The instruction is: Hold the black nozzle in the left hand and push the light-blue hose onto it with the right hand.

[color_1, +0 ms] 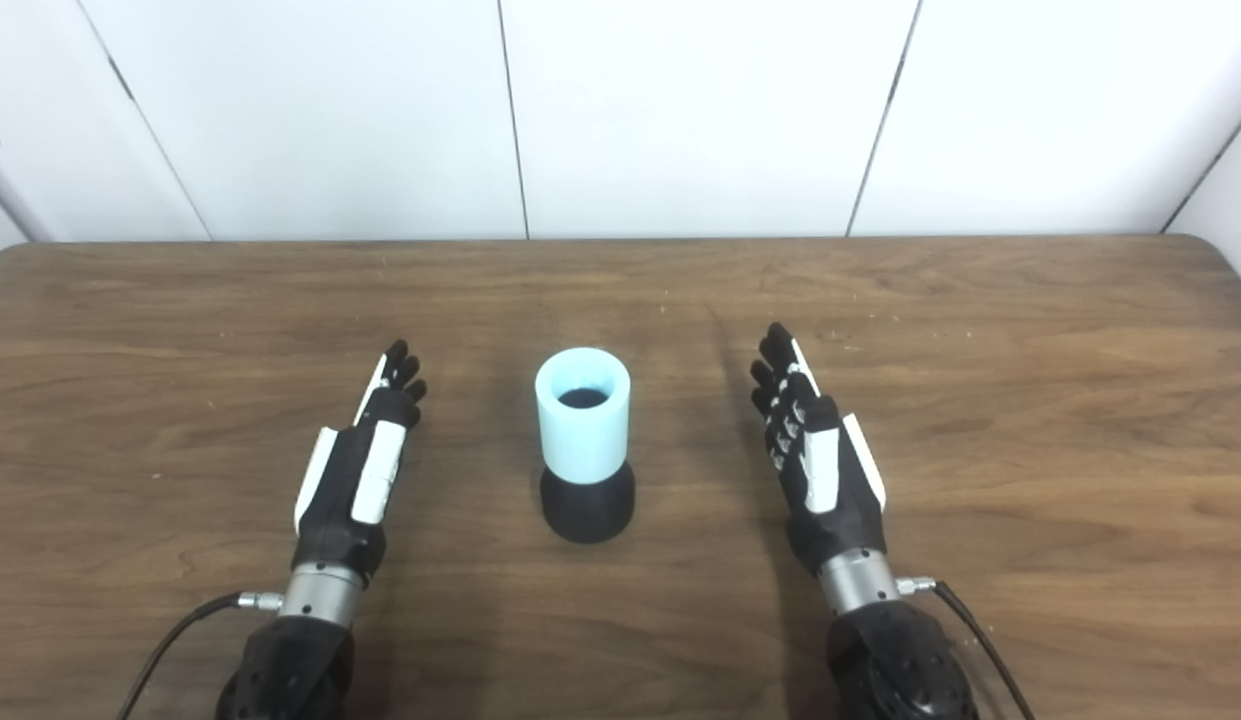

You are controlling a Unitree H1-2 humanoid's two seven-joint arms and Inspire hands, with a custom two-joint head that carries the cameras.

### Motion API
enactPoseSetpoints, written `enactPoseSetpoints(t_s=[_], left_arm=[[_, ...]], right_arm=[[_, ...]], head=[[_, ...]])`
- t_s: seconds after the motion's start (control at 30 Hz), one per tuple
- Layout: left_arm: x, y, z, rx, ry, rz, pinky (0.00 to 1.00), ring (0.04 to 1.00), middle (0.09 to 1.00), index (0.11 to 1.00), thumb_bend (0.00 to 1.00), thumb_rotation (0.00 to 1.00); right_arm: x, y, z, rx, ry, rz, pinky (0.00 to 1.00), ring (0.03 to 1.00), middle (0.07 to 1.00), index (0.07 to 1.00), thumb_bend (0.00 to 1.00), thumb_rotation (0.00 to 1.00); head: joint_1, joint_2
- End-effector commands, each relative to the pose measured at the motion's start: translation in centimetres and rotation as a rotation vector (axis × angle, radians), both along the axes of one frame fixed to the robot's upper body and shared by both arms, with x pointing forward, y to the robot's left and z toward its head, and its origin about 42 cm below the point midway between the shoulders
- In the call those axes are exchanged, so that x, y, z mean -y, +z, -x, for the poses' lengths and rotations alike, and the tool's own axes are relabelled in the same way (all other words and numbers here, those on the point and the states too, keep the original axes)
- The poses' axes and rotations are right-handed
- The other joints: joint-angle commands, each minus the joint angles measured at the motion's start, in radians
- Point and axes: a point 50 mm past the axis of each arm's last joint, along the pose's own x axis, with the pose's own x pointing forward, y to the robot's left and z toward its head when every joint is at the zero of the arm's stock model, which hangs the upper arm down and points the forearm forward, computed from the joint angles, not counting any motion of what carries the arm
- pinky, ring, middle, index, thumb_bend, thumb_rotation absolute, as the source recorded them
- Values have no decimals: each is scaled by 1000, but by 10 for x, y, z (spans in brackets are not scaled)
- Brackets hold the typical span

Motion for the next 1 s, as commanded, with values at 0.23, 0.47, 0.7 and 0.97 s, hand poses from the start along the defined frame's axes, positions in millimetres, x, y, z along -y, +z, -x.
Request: enactPoseSetpoints(t_s=[0.23,0.47,0.7,0.97], left_arm=[[2,16,-4,68,-12,-2,972,976,991,1000,889,977],[2,16,-4,60,-9,2,971,975,991,1000,895,976],[3,16,-3,51,-6,9,971,975,991,1000,898,975],[4,16,-2,38,-4,21,978,972,991,1000,898,974]], right_arm=[[-4,17,-5,69,11,-5,1000,1000,1000,1000,756,1000],[-3,17,-5,68,17,-4,1000,1000,1000,1000,757,1000],[-2,16,-4,64,21,2,1000,1000,1000,1000,759,1000],[-2,15,-3,58,20,7,1000,1000,1000,1000,765,1000]], head=[[0,3],[0,3],[2,6],[1,8]])
